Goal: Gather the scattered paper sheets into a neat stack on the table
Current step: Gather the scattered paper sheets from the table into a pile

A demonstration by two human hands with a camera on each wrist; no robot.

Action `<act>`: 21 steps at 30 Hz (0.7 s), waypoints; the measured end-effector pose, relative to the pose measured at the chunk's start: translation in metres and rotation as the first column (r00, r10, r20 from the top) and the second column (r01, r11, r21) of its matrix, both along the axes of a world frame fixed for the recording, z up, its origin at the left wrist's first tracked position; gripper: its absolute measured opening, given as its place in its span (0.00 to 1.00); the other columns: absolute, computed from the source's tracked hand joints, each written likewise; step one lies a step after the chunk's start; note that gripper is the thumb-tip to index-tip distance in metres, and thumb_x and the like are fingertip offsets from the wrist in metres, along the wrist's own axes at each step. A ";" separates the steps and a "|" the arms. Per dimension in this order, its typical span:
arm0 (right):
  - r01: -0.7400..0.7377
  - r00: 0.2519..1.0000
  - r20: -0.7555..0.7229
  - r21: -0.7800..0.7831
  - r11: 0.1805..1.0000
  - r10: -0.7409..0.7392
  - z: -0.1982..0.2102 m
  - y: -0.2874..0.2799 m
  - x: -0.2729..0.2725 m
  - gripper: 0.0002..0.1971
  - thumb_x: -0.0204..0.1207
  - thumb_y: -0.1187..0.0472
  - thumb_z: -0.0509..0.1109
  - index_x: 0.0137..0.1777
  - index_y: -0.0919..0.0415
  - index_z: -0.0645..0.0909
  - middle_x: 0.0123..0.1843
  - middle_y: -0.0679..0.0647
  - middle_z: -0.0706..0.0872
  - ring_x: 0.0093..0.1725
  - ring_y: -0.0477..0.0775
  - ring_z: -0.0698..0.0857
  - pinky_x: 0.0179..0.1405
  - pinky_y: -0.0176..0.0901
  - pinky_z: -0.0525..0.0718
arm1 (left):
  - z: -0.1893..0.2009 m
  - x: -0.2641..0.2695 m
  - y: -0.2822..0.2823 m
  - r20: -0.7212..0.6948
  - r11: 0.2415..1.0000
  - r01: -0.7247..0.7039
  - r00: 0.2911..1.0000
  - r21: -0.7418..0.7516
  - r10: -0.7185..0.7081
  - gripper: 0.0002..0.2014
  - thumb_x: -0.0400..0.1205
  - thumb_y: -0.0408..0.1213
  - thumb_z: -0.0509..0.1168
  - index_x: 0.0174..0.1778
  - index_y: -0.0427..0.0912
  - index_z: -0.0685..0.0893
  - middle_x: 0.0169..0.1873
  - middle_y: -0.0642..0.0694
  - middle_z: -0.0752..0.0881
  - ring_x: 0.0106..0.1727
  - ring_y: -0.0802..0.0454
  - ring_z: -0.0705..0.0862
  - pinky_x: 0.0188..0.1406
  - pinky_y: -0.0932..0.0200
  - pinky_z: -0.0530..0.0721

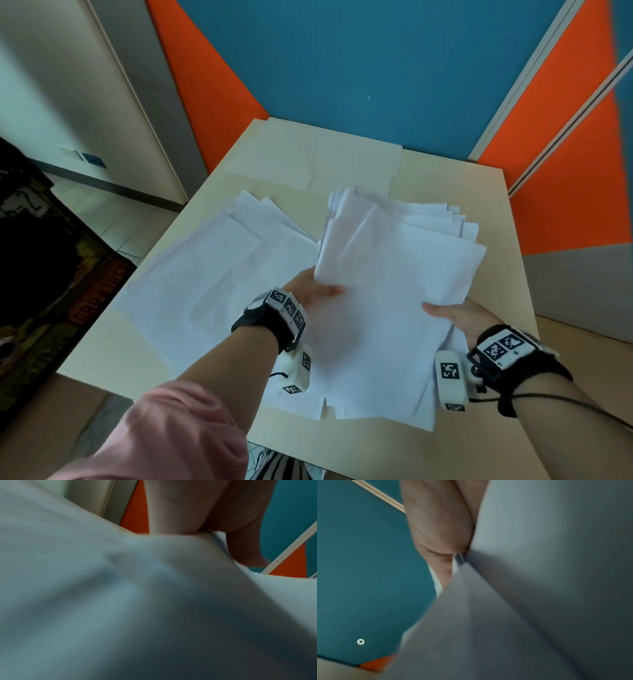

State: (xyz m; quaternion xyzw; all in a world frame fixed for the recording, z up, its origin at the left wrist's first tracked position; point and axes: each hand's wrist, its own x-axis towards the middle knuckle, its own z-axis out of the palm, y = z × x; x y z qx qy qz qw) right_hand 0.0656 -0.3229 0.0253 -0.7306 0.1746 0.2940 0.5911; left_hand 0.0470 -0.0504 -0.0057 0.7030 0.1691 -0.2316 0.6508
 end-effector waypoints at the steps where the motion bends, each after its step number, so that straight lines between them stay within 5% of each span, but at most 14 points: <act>1: 0.010 1.000 -0.001 0.014 1.000 -0.010 0.002 -0.002 0.000 0.24 0.72 0.66 0.72 0.69 0.67 0.75 0.50 0.55 0.85 0.48 0.54 0.83 0.51 0.48 0.79 | 0.003 -0.001 0.004 0.012 0.998 0.024 1.000 0.064 -0.025 0.31 0.67 0.49 0.76 0.64 0.38 0.81 0.56 0.39 0.86 0.58 0.40 0.85 0.64 0.43 0.81; 3: 0.049 0.998 0.023 0.043 0.998 -0.050 0.008 -0.008 0.002 0.31 0.65 0.63 0.78 0.69 0.66 0.75 0.54 0.58 0.86 0.53 0.59 0.84 0.63 0.54 0.77 | 0.004 -0.001 0.024 0.077 0.951 -0.057 0.996 0.303 0.036 0.22 0.78 0.49 0.67 0.64 0.40 0.82 0.57 0.44 0.83 0.59 0.44 0.82 0.63 0.51 0.79; 6: 0.082 0.993 0.074 0.065 0.994 -0.087 0.009 -0.023 0.006 0.61 0.26 0.46 0.89 0.69 0.62 0.77 0.62 0.59 0.85 0.63 0.63 0.82 0.72 0.65 0.71 | -0.003 -0.009 0.074 0.121 0.689 -0.288 0.952 0.665 0.281 0.27 0.76 0.50 0.69 0.70 0.43 0.77 0.70 0.39 0.76 0.69 0.40 0.75 0.69 0.47 0.74; 8: 0.095 0.990 0.096 0.089 0.992 -0.103 0.008 -0.034 0.009 0.68 0.16 0.44 0.88 0.69 0.62 0.77 0.63 0.60 0.85 0.64 0.64 0.81 0.72 0.67 0.71 | -0.009 -0.022 0.098 -0.060 0.543 -0.126 0.948 0.830 0.311 0.43 0.70 0.57 0.72 0.78 0.43 0.64 0.75 0.35 0.67 0.75 0.35 0.68 0.74 0.40 0.69; 10: 0.085 0.991 0.094 0.096 0.992 -0.094 0.009 -0.039 0.011 0.68 0.16 0.44 0.88 0.68 0.62 0.77 0.63 0.60 0.85 0.63 0.64 0.82 0.72 0.67 0.71 | -0.013 -0.032 0.104 -0.181 0.509 -0.002 0.933 0.861 0.310 0.56 0.62 0.62 0.75 0.79 0.40 0.56 0.75 0.34 0.66 0.76 0.34 0.66 0.73 0.37 0.67; 13: 0.073 0.991 0.102 0.092 0.993 -0.083 0.006 -0.044 0.011 0.67 0.18 0.43 0.88 0.69 0.59 0.77 0.65 0.59 0.84 0.64 0.63 0.81 0.73 0.66 0.70 | -0.018 -0.038 0.091 -0.219 0.499 0.080 0.949 0.863 0.226 0.55 0.59 0.62 0.77 0.76 0.39 0.61 0.72 0.37 0.72 0.73 0.36 0.71 0.73 0.37 0.65; 16: 0.091 0.990 0.103 0.084 0.992 -0.100 0.004 -0.045 0.008 0.69 0.17 0.42 0.87 0.70 0.60 0.76 0.66 0.58 0.84 0.65 0.63 0.81 0.73 0.64 0.70 | -0.022 -0.037 0.071 -0.227 0.594 0.070 0.955 0.801 0.193 0.46 0.64 0.53 0.78 0.72 0.37 0.63 0.65 0.37 0.80 0.67 0.37 0.79 0.73 0.40 0.67; 21: 0.079 0.992 0.096 0.075 0.994 -0.086 0.005 -0.047 0.004 0.72 0.15 0.42 0.87 0.71 0.61 0.75 0.66 0.59 0.83 0.66 0.64 0.80 0.73 0.65 0.70 | -0.020 -0.032 0.061 -0.212 0.715 -0.008 0.953 0.699 0.218 0.23 0.70 0.40 0.75 0.59 0.35 0.81 0.55 0.38 0.85 0.54 0.41 0.84 0.50 0.55 0.81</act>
